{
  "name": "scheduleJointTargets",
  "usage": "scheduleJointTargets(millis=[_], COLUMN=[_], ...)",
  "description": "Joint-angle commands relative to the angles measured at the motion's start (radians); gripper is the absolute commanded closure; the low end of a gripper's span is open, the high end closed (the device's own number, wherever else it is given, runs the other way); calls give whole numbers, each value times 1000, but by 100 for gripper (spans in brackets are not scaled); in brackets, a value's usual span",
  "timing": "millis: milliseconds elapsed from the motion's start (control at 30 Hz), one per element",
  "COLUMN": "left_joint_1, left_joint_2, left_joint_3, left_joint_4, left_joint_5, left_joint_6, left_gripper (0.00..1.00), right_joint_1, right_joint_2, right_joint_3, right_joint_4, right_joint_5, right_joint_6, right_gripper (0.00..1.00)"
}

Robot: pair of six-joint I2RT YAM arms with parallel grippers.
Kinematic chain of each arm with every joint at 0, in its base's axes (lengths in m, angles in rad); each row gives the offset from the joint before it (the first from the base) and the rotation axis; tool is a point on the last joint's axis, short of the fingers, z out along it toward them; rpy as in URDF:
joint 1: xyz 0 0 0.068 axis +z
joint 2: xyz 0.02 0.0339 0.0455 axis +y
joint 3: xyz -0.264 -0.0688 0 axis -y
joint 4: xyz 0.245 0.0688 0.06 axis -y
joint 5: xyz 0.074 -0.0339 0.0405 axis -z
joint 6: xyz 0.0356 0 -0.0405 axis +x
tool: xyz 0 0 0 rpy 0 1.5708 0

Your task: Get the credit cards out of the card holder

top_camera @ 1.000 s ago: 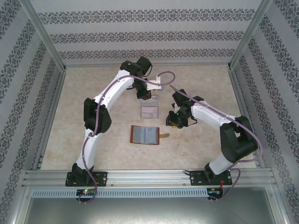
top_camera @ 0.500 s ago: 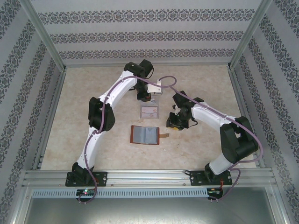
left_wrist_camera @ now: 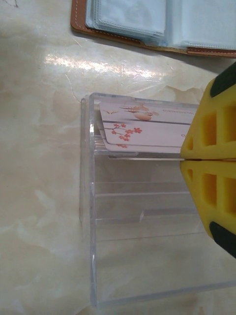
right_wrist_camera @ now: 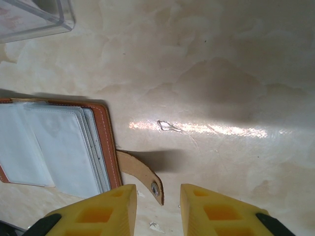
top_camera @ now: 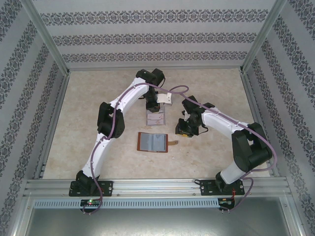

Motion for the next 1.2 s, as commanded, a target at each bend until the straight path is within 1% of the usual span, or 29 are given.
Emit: scheduleJointTargets(millis=[0, 200, 467, 567, 800, 1000, 1167], left_joint_1=[-8, -9, -8, -7, -7, -8, -6], left_joint_2=[14, -6, -44, -51, -81, -127, -202], left_joint_3=[23, 23, 20, 21, -15, -94, -244], left_joint_4=[-37, 14, 49, 62, 87, 165, 282], left_joint_5=[-60, -115, -118, -118, -133, -162, -144], left_joint_6=[-5, -24, -54, -104, -243, -449, -659], left_gripper=[86, 74, 69, 69, 70, 71, 71], right_joint_1=[2, 11, 26, 32, 51, 66, 79], right_joint_2=[2, 4, 7, 8, 35, 65, 90], right_joint_3=[12, 24, 46, 52, 81, 94, 101], right_joint_4=[-7, -12, -22, -21, -17, 1, 25], right_joint_5=[6, 11, 17, 20, 20, 20, 18], right_joint_6=[9, 16, 18, 21, 26, 34, 47], right_gripper=[69, 69, 69, 69, 69, 69, 69])
